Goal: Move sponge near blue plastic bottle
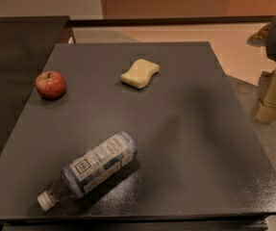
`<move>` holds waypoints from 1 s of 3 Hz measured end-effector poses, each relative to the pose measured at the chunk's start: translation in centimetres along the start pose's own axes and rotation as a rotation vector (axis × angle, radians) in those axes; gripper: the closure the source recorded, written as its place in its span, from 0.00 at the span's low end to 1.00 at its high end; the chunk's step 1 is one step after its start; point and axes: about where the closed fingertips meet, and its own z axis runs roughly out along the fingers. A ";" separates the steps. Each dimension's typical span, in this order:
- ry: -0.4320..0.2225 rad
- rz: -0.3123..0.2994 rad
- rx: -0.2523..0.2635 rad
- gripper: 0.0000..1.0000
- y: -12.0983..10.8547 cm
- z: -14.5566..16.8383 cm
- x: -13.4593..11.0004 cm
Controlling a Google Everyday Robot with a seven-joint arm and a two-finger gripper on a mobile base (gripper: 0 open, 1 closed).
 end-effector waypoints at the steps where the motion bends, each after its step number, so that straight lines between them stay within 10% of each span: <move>1: 0.000 0.000 0.000 0.00 0.0 0.0 0.0; 3: -0.124 0.020 -0.016 0.00 -3.9 2.4 -4.5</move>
Offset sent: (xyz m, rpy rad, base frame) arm 0.0475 0.0395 -0.0046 0.1012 -0.0252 0.0467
